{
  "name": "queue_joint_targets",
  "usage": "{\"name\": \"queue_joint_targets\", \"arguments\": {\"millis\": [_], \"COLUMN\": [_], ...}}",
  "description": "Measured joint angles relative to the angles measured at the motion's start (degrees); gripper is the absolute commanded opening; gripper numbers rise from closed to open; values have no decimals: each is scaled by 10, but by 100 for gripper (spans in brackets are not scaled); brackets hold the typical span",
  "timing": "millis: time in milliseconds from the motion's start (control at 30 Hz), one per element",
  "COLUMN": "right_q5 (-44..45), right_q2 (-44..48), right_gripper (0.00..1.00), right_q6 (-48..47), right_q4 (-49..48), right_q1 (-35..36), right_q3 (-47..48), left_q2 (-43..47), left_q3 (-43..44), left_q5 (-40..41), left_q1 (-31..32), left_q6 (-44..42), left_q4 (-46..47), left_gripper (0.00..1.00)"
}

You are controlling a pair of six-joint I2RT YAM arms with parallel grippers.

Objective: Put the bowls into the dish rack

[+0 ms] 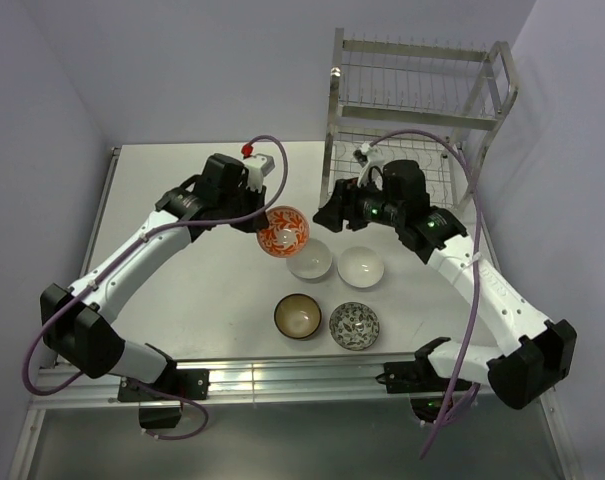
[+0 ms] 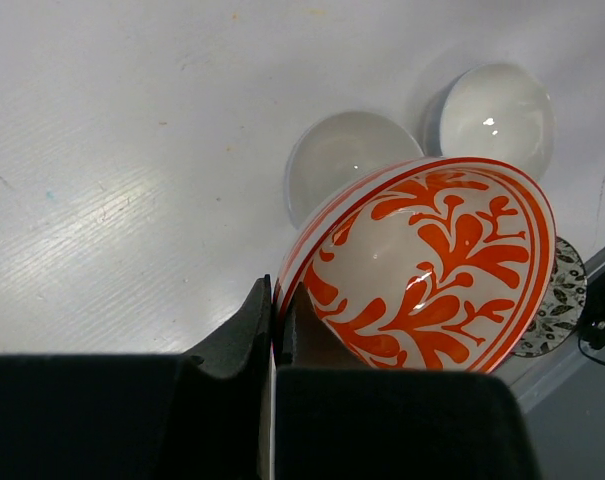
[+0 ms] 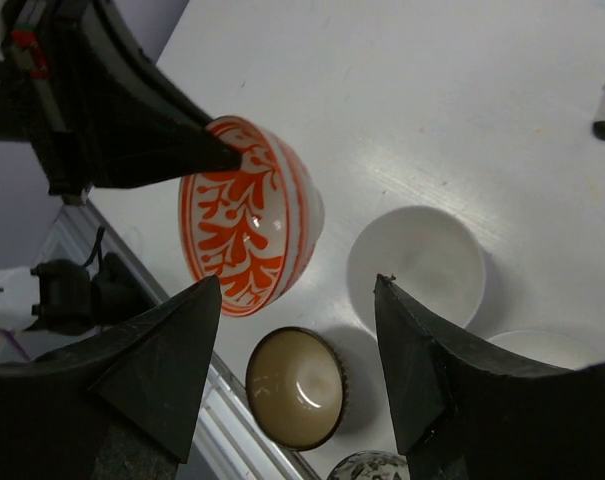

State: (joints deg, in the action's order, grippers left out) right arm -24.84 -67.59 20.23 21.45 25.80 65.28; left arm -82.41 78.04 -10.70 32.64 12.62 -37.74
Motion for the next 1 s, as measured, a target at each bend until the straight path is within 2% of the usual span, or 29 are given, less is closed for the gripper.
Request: {"name": "queue_joint_targets", "arguments": {"millis": [167, 367, 467, 600, 767, 1000], "right_q5": [-16, -22, -17, -17, -16, -2], "right_q2": [-2, -23, -47, -76, -84, -86], "right_gripper": [69, 67, 62, 44, 41, 32], "right_q6": [-8, -20, -30, -40, -46, -36], "right_q4": [6, 18, 31, 47, 61, 69], "right_q1": [40, 66, 70, 78, 86, 87], "right_q3": [-10, -28, -31, -31, -31, -31], "left_q2": [0, 0, 0, 0, 0, 1], "left_q3": [-3, -3, -3, -7, -17, -19], "left_q5": [6, 21, 24, 33, 49, 57], "left_q1": [7, 51, 62, 71, 89, 96], "left_q6": [-22, -47, -56, -70, -84, -84], "left_q4": [-2, -2, -2, 1, 3, 6], "left_gripper": [0, 0, 0, 0, 0, 0]}}
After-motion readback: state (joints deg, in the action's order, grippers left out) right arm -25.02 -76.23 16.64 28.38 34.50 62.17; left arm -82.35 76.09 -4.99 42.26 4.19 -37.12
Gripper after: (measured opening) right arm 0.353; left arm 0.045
